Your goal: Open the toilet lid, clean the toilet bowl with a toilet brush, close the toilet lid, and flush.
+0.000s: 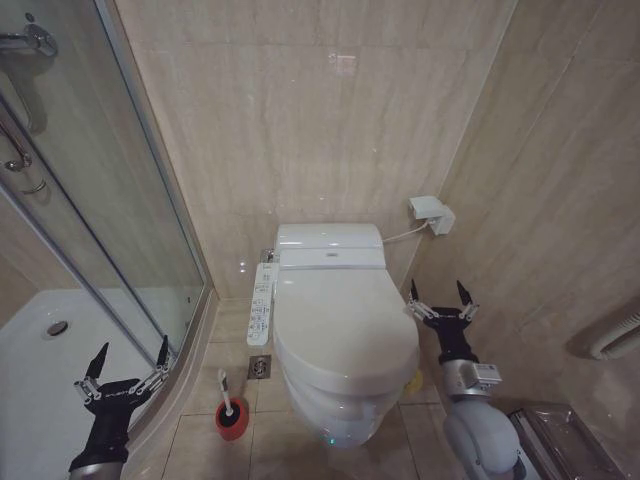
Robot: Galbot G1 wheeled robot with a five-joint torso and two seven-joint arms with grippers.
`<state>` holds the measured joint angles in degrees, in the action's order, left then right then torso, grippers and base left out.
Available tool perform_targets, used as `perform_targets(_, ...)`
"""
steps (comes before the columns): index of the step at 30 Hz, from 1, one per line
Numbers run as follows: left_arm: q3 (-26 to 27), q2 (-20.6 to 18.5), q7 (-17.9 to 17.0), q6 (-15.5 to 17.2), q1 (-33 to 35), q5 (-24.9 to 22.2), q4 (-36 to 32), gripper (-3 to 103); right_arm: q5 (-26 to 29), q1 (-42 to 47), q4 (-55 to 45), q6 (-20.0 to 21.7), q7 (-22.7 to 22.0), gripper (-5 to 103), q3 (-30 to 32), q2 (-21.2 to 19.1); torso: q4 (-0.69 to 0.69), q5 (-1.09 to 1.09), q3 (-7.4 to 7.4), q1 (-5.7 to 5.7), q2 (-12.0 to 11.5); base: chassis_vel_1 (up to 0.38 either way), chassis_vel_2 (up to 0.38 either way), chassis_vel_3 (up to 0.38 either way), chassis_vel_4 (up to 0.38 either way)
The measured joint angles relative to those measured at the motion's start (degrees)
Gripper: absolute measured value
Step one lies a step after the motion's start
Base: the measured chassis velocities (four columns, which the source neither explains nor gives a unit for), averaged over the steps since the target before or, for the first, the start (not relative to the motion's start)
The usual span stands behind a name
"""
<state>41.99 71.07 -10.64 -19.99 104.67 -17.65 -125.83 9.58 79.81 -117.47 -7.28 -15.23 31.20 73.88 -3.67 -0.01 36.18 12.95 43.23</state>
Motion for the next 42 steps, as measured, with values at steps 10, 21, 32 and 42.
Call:
perform_targets(10,0.0,0.0,0.0,0.0,0.0,0.0,0.0,100,-0.9,0.5,-1.1,1.1,0.5,100,0.6,2.5,0.00,0.00,0.00,0.00,0.0,0.000,0.000,0.000,0.000)
perform_targets(21,0.0,0.0,0.0,0.0,0.0,0.0,0.0,100,0.6,0.6,-2.3,1.6,1.0,100,1.2,2.4,0.00,0.00,0.00,0.00,0.0,0.000,0.000,0.000,0.000)
perform_targets(32,0.0,0.0,0.0,0.0,0.0,0.0,0.0,100,0.8,0.8,-2.4,1.7,1.8,100,1.2,2.7,0.00,0.00,0.00,0.00,0.0,0.000,0.000,0.000,0.000)
perform_targets(42,0.0,0.0,0.0,0.0,0.0,0.0,0.0,100,1.0,0.9,-2.5,1.7,2.0,100,1.1,2.8,0.00,0.00,0.00,0.00,0.0,0.000,0.000,0.000,0.000)
